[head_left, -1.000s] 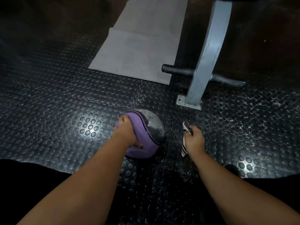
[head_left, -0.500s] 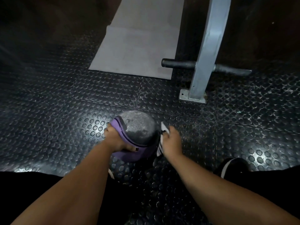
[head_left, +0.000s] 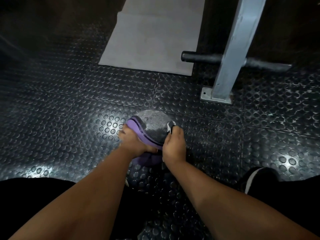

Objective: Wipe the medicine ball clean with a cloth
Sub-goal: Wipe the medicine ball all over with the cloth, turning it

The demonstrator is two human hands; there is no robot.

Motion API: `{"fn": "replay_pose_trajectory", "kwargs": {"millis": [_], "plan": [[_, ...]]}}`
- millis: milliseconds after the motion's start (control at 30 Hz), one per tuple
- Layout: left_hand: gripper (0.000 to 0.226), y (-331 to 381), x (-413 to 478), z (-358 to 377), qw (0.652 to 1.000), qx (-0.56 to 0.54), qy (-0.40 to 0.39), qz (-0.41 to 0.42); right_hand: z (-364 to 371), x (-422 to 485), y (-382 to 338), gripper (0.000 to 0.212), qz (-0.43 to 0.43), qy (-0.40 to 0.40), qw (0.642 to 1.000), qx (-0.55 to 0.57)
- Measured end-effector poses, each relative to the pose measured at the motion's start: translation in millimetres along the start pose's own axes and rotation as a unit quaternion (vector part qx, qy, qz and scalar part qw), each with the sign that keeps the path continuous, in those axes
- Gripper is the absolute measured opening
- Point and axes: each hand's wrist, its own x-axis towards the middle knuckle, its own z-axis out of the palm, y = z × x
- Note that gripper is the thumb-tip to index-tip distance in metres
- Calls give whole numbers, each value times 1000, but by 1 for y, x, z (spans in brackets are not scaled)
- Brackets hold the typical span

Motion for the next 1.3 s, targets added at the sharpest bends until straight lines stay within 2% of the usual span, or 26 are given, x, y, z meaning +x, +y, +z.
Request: {"fn": "replay_pose_trajectory", "kwargs": {"millis": [133,233,533,600,733,867,967,1100,1200,1300], "plan": [[158,5,2,3,1000,-31,-1,2,0,11,-2,21,17,12,1000,-10],[162,8,6,2,1000,-30,-6,0,-5,31,2,25,69,4,997,-15],[168,12,4,12,1000,-18,8,-2,-13,90,27,40,190,-157,968,-48],[168,15,4,14,1000,-26,4,-12,-15,93,26,36,184,-171,965,-71],[171,15,9,12,1000,-21,0,-16,-21,68,12,17,109,-115,985,-73],[172,13,13,12,999,-39,3,-20,-23,28,-3,19,8,-72,994,-81],[171,7,10,14,999,-37,2,-3,-22,15,4,19,-36,-60,995,-75],[173,-4,7,14,999,-37,9,14,-20,31,17,22,24,-48,997,-64],[172,-11,7,16,998,-51,15,16,-17,51,24,23,77,-79,992,-61],[171,-15,7,14,998,-66,13,18,-16,68,26,34,120,-120,984,-60]]}}
